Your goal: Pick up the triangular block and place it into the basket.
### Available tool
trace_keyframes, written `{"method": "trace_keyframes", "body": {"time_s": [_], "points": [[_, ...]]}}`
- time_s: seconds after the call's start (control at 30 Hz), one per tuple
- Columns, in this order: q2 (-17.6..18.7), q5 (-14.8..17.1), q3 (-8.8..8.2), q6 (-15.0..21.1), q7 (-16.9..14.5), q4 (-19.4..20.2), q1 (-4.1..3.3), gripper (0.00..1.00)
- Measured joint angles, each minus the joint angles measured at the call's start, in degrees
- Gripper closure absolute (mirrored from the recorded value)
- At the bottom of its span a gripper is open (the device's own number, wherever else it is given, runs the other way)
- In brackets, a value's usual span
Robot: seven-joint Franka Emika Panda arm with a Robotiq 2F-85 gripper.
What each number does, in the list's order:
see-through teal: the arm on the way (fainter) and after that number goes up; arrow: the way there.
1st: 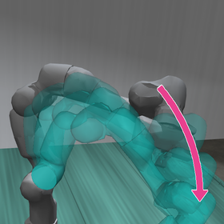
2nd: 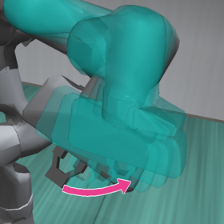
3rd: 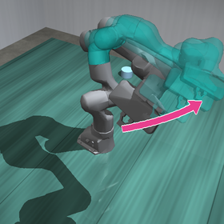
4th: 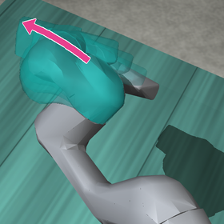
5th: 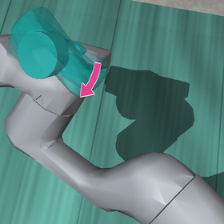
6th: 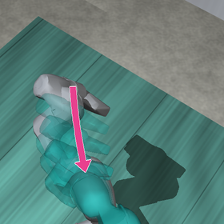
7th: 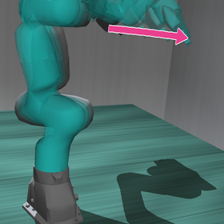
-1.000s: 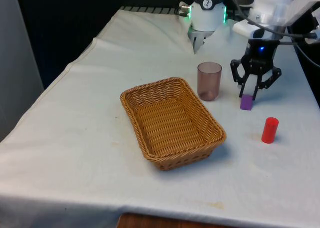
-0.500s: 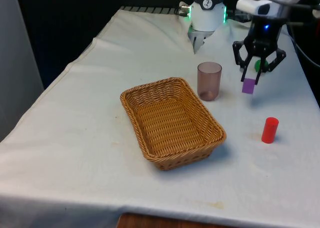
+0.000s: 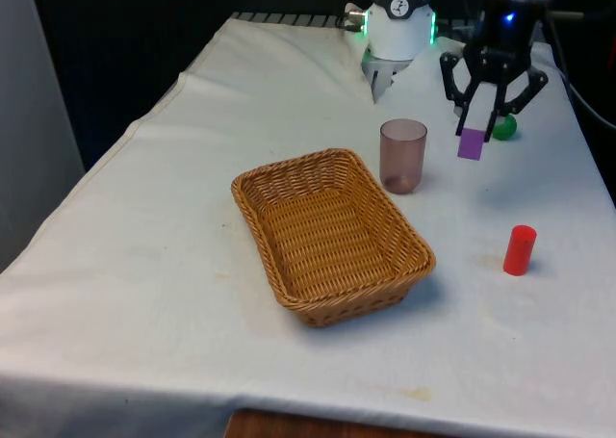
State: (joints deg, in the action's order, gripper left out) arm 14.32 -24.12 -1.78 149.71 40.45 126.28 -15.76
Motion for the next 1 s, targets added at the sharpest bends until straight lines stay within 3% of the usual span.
{"method": "trace_keyframes", "body": {"time_s": [1.0], "points": [[2.8, 0.2, -7.05, 0.1, -8.1, -8.0, 1.89, 0.67]]}}
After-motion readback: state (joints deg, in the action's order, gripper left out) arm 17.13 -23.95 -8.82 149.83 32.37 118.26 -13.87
